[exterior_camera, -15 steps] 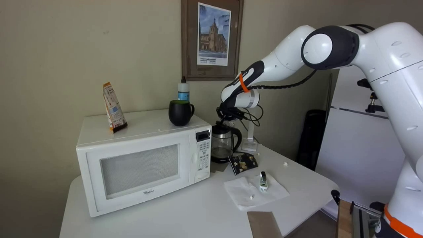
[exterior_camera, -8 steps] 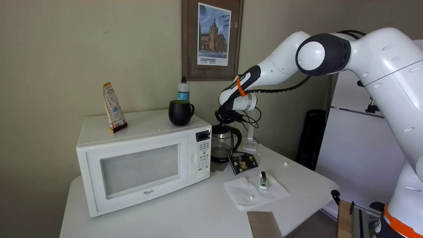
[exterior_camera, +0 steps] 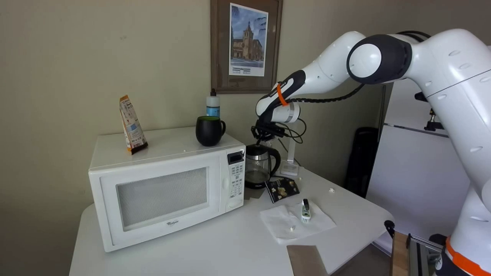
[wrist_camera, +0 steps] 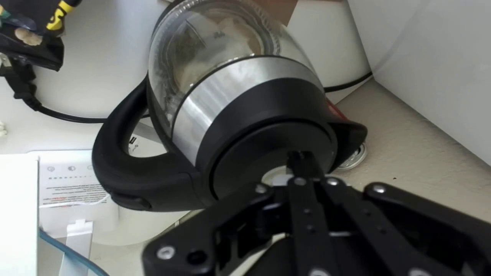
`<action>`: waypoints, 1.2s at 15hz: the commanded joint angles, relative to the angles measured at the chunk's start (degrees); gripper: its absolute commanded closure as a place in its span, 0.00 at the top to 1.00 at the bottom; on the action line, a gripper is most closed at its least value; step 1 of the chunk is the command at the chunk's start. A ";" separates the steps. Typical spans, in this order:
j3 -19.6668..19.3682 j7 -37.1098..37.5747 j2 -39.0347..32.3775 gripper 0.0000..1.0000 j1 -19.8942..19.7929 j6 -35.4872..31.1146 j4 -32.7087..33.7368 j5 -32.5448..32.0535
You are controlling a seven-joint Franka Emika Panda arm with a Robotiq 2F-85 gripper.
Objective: Close the lid on the kettle.
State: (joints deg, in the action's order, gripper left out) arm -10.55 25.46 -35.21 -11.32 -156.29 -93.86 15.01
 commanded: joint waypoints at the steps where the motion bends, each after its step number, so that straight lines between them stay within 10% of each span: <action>1: -0.88 -3.83 7.83 0.00 -0.10 4.81 -6.80 -1.42; 8: -2.69 -15.07 19.20 0.00 -1.05 26.24 -15.38 -9.68; 9: -2.86 -16.57 20.23 0.26 -0.93 28.25 -16.49 -11.33; 10: -2.91 -18.12 21.13 0.01 -0.89 30.56 -17.15 -12.80; 11: -2.72 -20.46 21.99 0.03 -1.18 33.10 -17.56 -13.57; 12: -2.76 -22.51 22.85 0.29 -1.28 35.18 -18.10 -14.88; 18: -1.87 -37.74 29.77 0.61 -1.28 41.07 -23.25 -19.82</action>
State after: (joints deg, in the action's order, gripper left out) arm -13.46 -6.37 -10.70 -12.49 -116.61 -112.41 -2.15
